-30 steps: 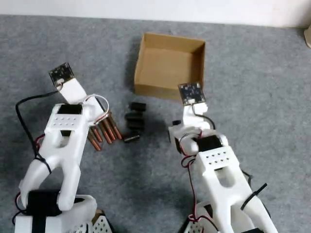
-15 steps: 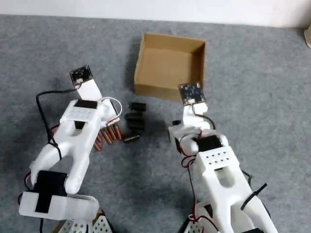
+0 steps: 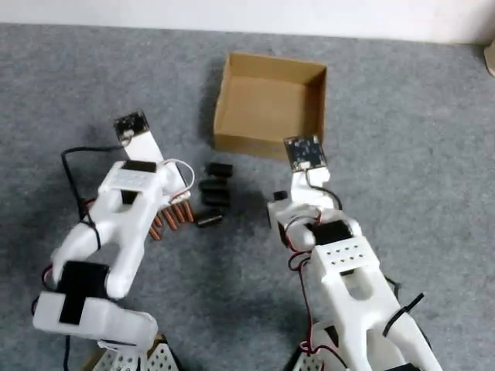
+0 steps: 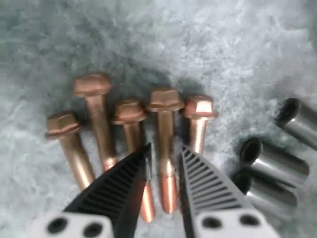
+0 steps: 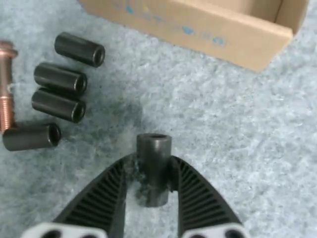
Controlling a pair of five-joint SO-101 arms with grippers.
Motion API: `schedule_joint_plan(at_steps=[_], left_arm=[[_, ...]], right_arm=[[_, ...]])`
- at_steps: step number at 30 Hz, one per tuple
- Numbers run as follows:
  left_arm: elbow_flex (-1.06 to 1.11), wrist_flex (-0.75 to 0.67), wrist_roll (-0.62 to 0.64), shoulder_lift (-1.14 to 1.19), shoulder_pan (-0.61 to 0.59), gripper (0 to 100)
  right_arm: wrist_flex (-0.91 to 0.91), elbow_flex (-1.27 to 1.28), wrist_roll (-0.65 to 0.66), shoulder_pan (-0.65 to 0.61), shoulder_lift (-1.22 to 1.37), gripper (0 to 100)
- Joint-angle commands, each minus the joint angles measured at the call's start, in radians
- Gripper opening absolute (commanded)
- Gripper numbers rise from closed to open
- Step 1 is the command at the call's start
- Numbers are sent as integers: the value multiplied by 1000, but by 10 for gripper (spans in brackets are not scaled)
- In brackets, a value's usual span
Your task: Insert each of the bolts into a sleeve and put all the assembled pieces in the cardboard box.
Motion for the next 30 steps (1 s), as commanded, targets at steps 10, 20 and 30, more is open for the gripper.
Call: schedule_joint_plan(at_steps=[10, 20, 30], left_arm=[[-206, 112, 8, 216, -25, 95], [-205, 120, 0, 213, -27, 4], [-183, 169, -86, 51, -25, 5]], right_arm=[[-27, -2, 21, 12, -27, 5], [-27, -2, 21, 12, -27, 5], [-27, 1, 21, 13, -38, 5]])
